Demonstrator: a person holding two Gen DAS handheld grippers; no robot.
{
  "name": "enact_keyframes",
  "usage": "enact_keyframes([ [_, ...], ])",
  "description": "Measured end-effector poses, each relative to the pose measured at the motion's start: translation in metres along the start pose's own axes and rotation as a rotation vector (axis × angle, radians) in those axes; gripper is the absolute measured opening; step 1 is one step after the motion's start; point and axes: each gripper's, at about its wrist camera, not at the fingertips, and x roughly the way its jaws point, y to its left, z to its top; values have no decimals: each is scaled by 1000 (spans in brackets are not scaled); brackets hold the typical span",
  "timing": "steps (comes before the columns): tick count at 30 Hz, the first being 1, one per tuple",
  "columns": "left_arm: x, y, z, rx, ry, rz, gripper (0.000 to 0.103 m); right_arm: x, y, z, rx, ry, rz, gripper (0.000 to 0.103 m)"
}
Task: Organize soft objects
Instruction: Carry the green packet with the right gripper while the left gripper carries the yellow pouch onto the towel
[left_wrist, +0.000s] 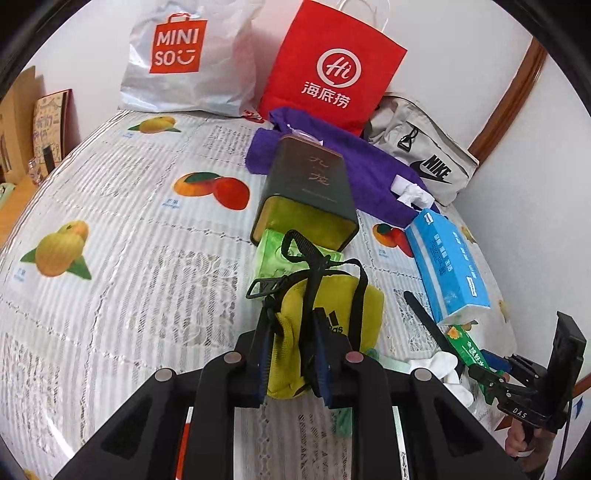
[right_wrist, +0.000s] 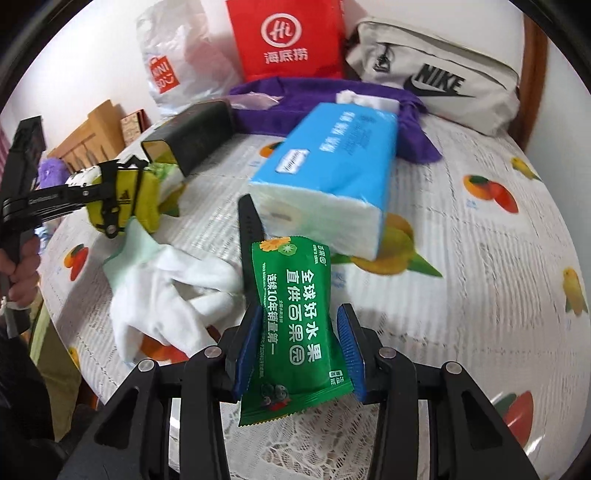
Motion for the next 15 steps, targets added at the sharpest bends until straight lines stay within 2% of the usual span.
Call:
enact_keyframes([
  [6,1,7,-8,-32,6,1,20,-2,-4,-5,28,-10,-9,42],
  [15,-29,3,0,-15,-58,-2,19,-31,-2,-3,40,-86,6,41],
])
